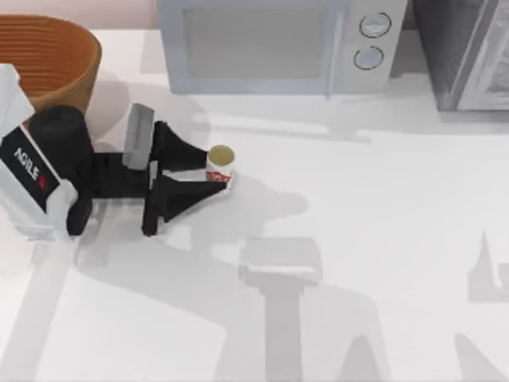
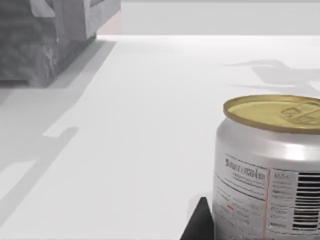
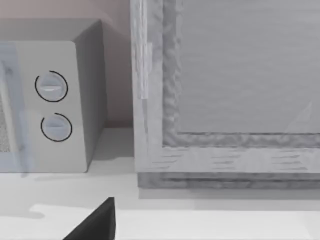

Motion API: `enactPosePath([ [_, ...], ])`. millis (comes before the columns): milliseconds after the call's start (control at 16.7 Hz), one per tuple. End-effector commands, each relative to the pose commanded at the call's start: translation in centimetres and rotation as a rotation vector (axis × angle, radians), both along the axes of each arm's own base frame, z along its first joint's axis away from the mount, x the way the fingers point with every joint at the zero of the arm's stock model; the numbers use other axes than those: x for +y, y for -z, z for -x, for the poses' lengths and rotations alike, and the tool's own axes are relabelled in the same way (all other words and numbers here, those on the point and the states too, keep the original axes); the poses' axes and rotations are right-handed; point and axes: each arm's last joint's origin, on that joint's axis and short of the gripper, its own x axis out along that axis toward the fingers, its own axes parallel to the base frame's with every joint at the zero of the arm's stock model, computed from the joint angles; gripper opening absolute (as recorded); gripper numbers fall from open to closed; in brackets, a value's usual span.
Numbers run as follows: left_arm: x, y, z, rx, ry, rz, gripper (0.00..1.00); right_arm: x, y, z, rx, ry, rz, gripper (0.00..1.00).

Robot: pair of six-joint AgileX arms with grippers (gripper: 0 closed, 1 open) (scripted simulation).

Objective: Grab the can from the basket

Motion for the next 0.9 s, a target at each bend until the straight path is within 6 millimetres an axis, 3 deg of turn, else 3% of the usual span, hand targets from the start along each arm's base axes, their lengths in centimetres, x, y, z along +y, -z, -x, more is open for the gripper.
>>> enactPosePath([
  [420, 0.11, 0.44, -0.08, 0.004, 0.015, 0.001, 0.0, 0.0, 0.0, 0.0, 0.0, 0.0, 0.0, 1.0],
  [900, 0.11, 0.44, -0.08, 0.004, 0.015, 0.001, 0.6, 0.0, 0.0, 0.0, 0.0, 0.0, 0.0, 1.0],
])
